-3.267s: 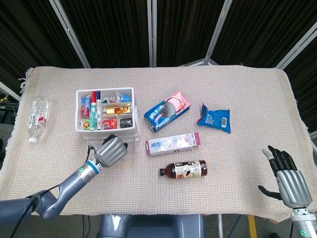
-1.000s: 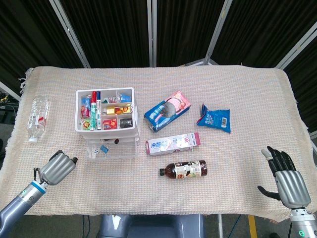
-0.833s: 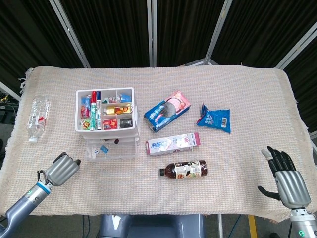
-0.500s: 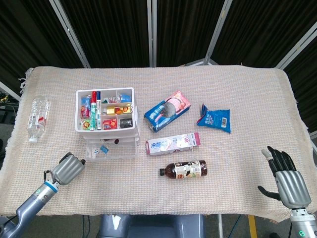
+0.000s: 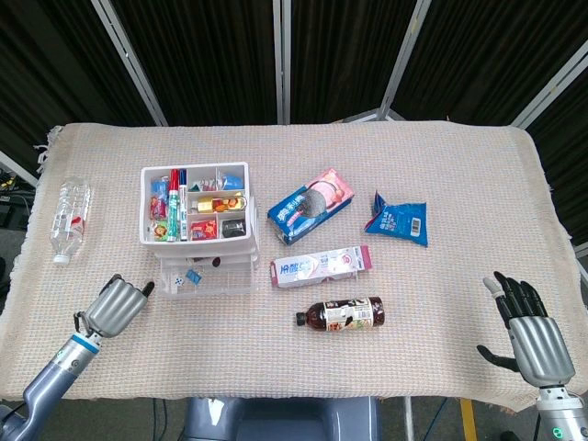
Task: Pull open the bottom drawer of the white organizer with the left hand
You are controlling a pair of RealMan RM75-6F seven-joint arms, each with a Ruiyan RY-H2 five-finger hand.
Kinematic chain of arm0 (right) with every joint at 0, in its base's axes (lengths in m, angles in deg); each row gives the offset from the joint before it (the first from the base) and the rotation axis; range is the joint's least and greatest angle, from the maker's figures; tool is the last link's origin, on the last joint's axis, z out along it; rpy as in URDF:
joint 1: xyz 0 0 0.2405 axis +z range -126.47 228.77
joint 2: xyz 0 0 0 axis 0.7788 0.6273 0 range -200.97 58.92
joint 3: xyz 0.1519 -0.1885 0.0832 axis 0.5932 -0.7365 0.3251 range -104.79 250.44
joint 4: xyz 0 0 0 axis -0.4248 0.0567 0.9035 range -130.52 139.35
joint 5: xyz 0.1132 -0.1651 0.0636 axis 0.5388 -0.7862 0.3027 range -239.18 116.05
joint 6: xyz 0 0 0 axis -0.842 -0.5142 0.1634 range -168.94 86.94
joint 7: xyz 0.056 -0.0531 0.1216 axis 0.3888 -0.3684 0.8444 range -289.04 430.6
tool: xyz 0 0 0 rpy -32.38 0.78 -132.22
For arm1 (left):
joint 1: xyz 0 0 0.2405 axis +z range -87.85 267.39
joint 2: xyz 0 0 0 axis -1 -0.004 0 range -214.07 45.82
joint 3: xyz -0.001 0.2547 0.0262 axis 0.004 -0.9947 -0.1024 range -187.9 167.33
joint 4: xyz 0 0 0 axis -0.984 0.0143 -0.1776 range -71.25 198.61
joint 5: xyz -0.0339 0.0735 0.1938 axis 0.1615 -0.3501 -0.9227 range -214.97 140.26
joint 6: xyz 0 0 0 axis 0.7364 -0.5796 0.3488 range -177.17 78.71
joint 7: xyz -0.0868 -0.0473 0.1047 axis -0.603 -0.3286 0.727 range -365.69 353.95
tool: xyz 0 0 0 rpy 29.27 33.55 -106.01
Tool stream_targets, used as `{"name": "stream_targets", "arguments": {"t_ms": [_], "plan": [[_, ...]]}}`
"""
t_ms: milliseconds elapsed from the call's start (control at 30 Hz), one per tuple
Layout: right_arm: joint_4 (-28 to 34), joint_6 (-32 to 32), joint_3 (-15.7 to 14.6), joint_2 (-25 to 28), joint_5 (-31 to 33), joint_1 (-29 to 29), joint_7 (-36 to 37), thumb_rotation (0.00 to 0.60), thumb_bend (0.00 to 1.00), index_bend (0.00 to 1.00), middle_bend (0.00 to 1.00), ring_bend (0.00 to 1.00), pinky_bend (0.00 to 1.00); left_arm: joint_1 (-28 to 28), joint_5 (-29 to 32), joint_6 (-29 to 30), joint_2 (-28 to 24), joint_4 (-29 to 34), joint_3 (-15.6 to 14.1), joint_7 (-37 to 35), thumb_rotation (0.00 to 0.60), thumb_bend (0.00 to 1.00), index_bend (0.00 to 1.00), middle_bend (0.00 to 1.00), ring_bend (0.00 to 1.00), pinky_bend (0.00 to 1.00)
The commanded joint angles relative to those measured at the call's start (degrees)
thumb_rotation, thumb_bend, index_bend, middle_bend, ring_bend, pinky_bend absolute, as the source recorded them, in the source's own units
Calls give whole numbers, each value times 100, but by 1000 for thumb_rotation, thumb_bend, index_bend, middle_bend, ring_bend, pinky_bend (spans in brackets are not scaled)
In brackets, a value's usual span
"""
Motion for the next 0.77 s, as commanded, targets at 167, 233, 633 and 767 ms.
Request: {"name": "stream_targets", "arguments": {"t_ms": [167, 233, 633, 767], "plan": [[-44, 18, 22, -50, 33, 13, -148, 600, 40, 0, 0, 0, 0, 938, -42, 2088, -516, 769, 316, -1308, 600, 0, 109, 529, 565, 453], [-74, -14, 43, -95, 49, 6, -257, 600, 40, 0, 0, 0, 0, 1187, 13, 2423, -581, 1039, 310, -1670, 600, 0, 37, 332, 394, 347], [-376, -20, 29, -202, -244, 129, -57, 600, 40, 0, 0, 0, 0, 1920, 939, 2226, -1219, 3145, 172, -2746, 600, 0, 0, 0, 0, 0], [-421, 44, 19, -255, -236, 163, -78, 600, 40, 0, 0, 0, 0, 1987, 947, 2217, -1154, 2869, 235, -2707, 600, 0, 0, 0, 0, 0]]}}
